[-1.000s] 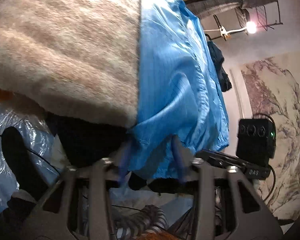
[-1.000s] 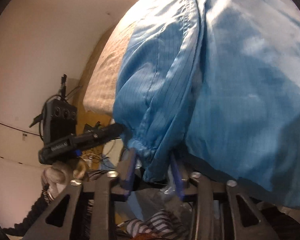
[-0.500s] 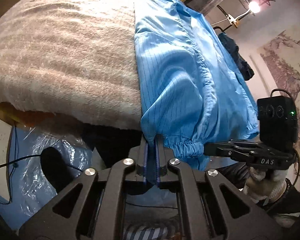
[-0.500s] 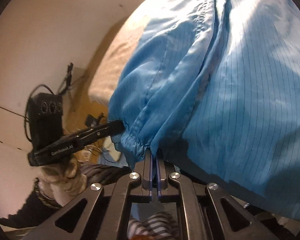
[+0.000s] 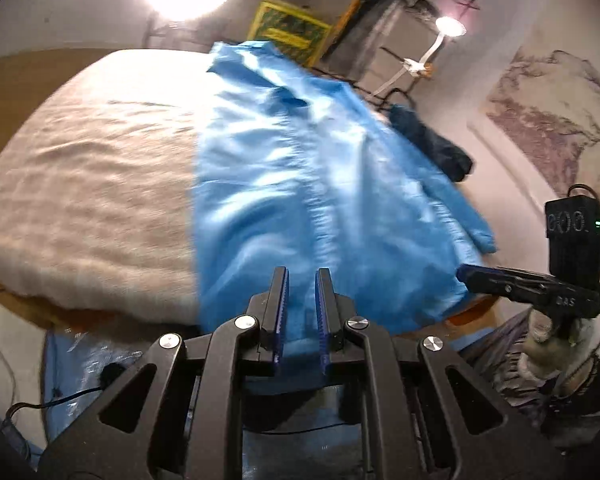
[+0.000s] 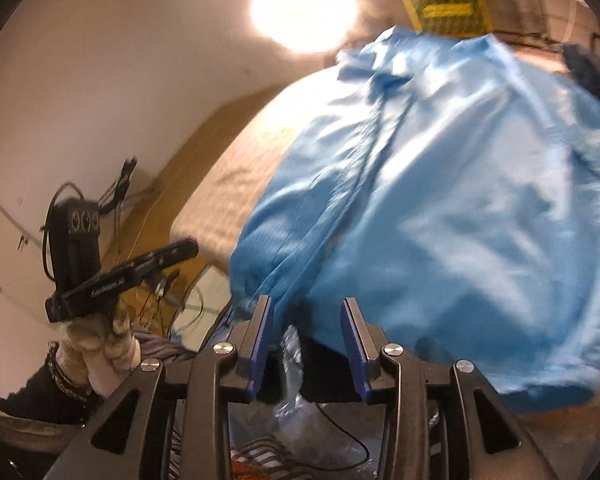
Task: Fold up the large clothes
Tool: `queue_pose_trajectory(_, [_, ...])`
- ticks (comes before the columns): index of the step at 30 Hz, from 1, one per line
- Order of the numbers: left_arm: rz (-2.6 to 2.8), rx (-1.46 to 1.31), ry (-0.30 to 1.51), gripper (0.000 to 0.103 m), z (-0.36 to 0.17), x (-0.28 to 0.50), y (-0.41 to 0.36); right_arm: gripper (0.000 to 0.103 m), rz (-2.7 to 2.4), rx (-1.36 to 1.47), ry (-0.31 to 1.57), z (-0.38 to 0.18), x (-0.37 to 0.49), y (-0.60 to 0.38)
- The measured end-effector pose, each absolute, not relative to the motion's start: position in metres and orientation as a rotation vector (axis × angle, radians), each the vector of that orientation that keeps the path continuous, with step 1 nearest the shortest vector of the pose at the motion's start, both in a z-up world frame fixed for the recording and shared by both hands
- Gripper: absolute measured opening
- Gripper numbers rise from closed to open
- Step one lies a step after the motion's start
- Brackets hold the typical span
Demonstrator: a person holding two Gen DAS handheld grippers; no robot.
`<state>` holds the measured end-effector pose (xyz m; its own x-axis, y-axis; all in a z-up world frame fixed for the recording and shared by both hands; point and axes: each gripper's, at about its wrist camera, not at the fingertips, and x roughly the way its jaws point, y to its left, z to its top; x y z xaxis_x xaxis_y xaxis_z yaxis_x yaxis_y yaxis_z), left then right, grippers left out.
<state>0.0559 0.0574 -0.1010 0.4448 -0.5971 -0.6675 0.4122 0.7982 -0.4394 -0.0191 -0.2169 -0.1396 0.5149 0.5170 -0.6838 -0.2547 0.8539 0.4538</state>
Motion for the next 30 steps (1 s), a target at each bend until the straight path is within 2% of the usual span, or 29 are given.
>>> queue_pose_trajectory(4, [-0.742, -0.185, 0.944, 0.011, -0.086, 0.054, 0.012, 0.04, 0.376, 0.341, 0.864, -0.116, -0.036, -0.261])
queue_pose_trajectory(6, [-0.777, -0.161, 0.957, 0.02, -0.083, 0.052, -0.012, 0.042, 0.349, 0.352, 0.843, -0.101, -0.043, -0.284])
queue_pose_trajectory(7, [-0.791, -0.156, 0.962, 0.029, -0.082, 0.052, -0.022, 0.046, 0.331, 0.353, 0.831, -0.096, -0.047, -0.293])
queue_pose_trajectory(8, [-0.808, -0.153, 0.966, 0.031, -0.081, 0.052, -0.031, 0.049, 0.305, 0.354, 0.815, -0.092, -0.051, -0.306])
queue_pose_trajectory(17, [-0.977, -0.052, 1.003, 0.031, -0.09, 0.056, -0.15, 0.051, 0.075, 0.476, 0.762, -0.094, -0.073, -0.416])
queue_pose_trajectory(27, [-1.118, -0.017, 1.181, 0.031, -0.152, 0.048, -0.282, 0.055, -0.288, 0.578, 0.791, -0.126, -0.083, -0.543])
queue_pose_trajectory(30, [-1.123, 0.021, 1.178, 0.031, -0.163, 0.041, -0.297, 0.061, -0.381, 0.626, 0.804, -0.141, -0.083, -0.579])
